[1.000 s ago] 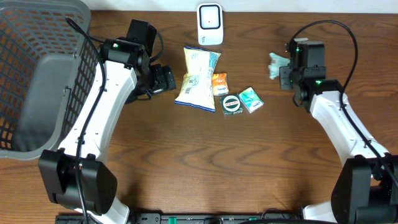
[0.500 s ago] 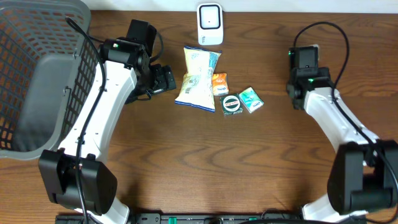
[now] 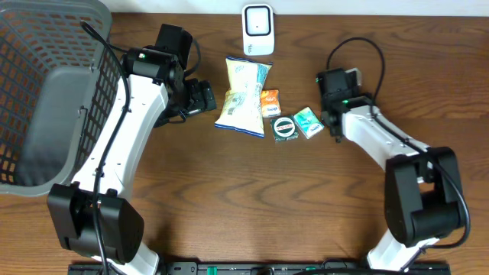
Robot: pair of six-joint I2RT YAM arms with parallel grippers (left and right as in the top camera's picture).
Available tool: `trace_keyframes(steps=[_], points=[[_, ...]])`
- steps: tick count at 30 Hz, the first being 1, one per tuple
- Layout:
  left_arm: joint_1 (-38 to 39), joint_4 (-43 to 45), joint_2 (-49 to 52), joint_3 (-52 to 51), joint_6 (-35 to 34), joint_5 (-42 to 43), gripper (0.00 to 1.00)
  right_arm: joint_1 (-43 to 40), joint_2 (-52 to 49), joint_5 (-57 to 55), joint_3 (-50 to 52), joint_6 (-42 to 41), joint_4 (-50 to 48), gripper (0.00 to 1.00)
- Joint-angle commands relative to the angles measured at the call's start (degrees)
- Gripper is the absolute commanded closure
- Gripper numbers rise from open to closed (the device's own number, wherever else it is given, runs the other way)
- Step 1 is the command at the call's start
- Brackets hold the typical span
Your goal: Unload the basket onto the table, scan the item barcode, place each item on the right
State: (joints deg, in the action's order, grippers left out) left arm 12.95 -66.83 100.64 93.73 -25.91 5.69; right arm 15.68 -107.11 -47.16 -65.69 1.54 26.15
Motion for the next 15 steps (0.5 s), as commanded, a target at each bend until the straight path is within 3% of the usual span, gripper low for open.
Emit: trace_keyframes(steps=[1,11,15], points=[[-0.1,-0.2,0.2,-0.3,-0.7,-0.1,0.0,2.5,-0.8,1.1,-1.0,-1.6,0.5,0.74],[-0.1,-0.2,0.2,-0.3,-0.7,-0.1,0.0,11.8,1.2,3.4,-4.4,-5.4,0.0,0.31],[-0.1,-0.2,0.2,-0.3,-0.7,-0.1,0.0,10.8,2.2,12.0,-8.8,-5.8,2.5,0.26]])
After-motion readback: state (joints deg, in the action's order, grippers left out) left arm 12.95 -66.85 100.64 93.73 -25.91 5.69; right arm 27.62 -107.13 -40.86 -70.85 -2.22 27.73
